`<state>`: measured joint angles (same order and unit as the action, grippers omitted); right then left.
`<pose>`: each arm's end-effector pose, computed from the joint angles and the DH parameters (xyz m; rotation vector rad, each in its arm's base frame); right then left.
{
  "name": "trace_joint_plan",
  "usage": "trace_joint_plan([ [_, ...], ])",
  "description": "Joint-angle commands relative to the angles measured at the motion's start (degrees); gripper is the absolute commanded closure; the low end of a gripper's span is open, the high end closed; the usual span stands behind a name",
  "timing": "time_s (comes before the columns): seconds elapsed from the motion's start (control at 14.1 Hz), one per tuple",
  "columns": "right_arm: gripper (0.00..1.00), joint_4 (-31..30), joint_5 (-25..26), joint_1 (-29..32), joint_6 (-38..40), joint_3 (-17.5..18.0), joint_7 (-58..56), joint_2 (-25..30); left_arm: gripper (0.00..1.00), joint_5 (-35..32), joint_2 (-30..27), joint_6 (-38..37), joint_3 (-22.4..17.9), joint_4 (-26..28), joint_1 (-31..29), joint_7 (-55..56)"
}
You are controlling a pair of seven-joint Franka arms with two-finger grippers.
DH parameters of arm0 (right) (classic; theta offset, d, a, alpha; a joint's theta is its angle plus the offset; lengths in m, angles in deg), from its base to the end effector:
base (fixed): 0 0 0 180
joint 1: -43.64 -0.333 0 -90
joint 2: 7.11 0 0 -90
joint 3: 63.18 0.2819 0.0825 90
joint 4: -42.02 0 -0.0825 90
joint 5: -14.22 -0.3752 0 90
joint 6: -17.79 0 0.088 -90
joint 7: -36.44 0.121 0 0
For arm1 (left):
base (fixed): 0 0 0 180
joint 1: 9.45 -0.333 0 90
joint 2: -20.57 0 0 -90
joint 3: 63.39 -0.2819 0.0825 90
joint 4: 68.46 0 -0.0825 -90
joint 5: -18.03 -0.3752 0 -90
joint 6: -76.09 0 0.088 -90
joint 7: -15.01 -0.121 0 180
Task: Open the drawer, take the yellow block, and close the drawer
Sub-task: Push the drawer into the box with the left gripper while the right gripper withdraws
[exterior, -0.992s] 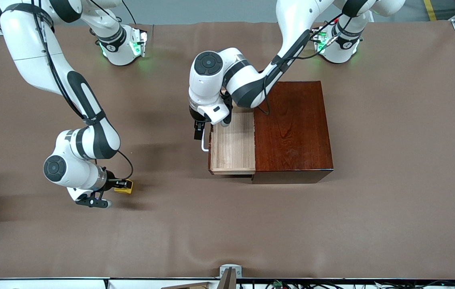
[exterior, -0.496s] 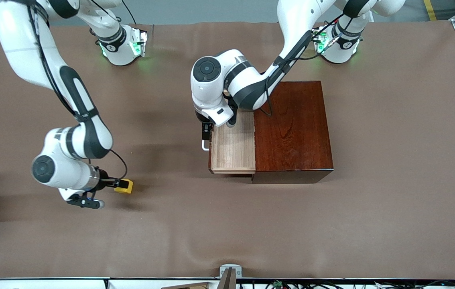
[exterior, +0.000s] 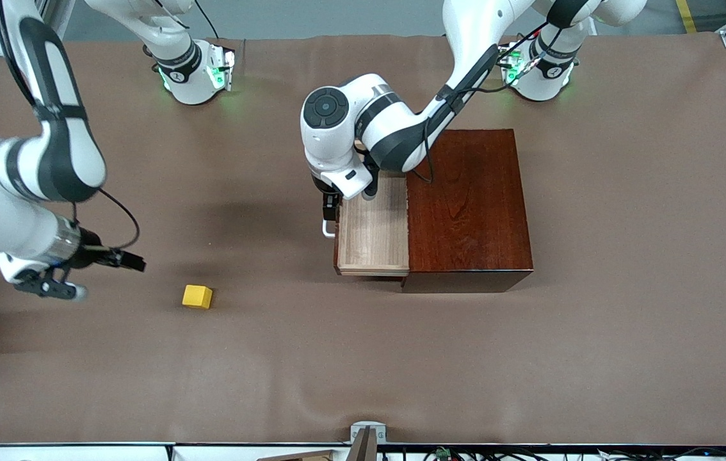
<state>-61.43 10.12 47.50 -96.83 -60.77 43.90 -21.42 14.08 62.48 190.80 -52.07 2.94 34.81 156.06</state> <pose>0.6013 -0.0110 0.3587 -3.0550 0.2882 0.0899 0.4358 -0.5709 0.3029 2.2601 2.1394 -0.1124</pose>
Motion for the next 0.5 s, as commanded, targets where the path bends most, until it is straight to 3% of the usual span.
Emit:
trace_joint_plan([
  [0.0, 0.00, -3.7, 3.1, 1.7, 5.1, 0.8, -0.7, 8.9, 0.00, -3.3, -1.0, -8.7, -0.3, 1.4, -0.2, -0.2],
  [0.43, 0.00, -1.2, 4.4, 2.5, 15.4, 0.9, -0.8, 17.0, 0.00, -3.7, -0.3, -9.7, -1.1, 1.8, -0.6, -0.2],
])
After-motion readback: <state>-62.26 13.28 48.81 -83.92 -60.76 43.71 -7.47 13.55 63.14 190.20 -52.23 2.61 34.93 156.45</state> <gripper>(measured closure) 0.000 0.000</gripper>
